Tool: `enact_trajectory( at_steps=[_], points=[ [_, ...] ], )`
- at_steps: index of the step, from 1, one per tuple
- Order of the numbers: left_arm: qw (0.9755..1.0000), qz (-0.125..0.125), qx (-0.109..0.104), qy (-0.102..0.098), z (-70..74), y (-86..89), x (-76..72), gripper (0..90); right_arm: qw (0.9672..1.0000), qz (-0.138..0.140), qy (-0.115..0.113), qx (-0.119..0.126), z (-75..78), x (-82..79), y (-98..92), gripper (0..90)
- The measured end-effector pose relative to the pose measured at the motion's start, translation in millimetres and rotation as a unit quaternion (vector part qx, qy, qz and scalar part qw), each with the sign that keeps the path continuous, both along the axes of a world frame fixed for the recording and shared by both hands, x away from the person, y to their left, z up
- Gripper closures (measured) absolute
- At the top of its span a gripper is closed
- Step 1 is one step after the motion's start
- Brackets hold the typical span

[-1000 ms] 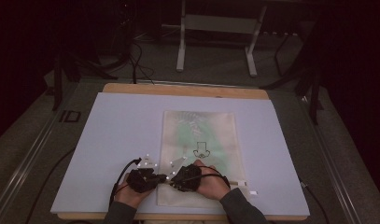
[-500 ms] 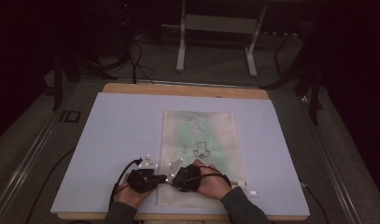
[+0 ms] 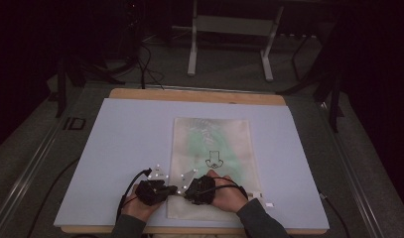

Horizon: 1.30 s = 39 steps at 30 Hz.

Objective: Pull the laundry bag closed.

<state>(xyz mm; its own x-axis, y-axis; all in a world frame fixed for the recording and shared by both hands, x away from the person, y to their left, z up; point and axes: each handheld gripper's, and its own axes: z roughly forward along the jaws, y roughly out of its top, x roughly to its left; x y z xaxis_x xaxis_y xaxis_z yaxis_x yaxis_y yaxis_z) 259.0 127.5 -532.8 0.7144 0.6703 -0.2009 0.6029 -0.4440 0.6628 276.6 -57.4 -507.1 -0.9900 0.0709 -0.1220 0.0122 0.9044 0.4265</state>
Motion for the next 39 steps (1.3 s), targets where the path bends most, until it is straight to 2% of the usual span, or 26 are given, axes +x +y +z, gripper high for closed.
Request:
enact_trajectory(
  at_steps=[21,39],
  points=[
    [1.0,0.001,0.003,0.0,0.4,-0.7,-0.3,89.6,0.9999,-0.003,0.0,-0.011,3.8,-1.2,-17.7,82.3],
    [1.0,0.001,0.007,-0.001,0.9,-1.4,-0.6,89.6,0.9999,-0.006,0.003,-0.009,4.3,-1.4,-26.8,82.4]
  ],
)
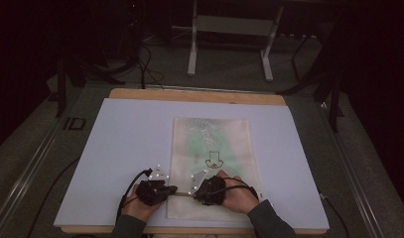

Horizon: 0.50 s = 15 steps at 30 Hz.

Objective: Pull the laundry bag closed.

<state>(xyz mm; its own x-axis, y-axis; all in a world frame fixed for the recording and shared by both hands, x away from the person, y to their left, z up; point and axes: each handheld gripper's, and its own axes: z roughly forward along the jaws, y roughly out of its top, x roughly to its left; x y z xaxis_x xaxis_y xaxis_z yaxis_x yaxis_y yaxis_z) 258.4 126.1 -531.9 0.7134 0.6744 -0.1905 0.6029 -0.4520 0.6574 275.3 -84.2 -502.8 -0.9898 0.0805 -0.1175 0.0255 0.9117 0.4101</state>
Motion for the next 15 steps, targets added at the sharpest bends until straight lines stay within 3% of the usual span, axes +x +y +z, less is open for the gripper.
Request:
enact_trajectory(
  at_steps=[15],
  points=[
    [1.0,0.0,-0.002,0.001,-0.1,0.1,0.1,89.5,1.0,-0.005,0.001,-0.008,1.2,-1.2,-10.4,82.3]
  ],
)
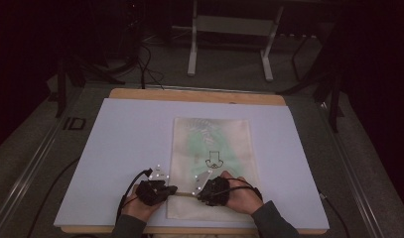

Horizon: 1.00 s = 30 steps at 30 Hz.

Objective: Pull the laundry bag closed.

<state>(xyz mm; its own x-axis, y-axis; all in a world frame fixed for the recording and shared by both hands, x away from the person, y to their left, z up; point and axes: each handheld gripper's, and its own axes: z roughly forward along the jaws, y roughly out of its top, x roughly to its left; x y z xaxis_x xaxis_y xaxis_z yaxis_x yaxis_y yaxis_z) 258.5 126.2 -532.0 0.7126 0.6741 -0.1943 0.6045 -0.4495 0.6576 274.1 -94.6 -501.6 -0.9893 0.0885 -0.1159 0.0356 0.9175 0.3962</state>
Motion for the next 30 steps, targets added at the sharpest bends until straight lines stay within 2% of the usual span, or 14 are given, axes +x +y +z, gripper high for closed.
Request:
enact_trajectory(
  at_steps=[30],
  points=[
    [1.0,0.0,0.002,-0.001,0.1,-0.1,-0.4,89.6,0.9998,-0.018,0.002,0.006,4.4,-1.4,-24.5,82.4]
  ],
)
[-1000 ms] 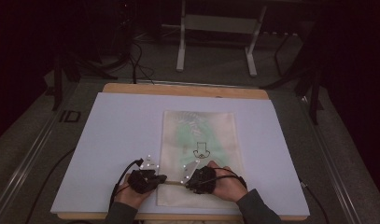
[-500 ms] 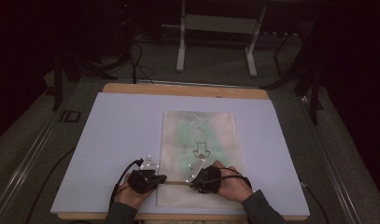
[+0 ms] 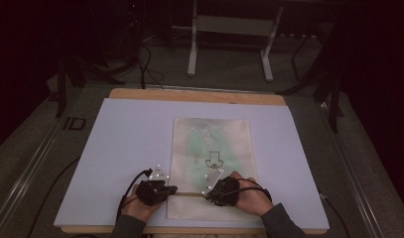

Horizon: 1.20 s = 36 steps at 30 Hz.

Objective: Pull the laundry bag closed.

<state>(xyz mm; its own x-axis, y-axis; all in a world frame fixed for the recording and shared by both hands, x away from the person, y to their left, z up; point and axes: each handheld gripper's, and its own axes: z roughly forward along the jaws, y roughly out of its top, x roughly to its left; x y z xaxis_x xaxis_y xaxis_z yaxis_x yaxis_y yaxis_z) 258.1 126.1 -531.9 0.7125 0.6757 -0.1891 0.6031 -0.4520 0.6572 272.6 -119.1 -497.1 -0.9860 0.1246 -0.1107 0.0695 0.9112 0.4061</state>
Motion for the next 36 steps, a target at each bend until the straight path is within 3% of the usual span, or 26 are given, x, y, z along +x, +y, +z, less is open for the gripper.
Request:
enact_trajectory(
  at_steps=[36],
  points=[
    [1.0,-0.001,0.002,-0.002,0.1,-0.1,-0.2,89.6,0.9998,-0.014,0.001,0.014,5.0,-2.4,-21.4,82.3]
  ],
)
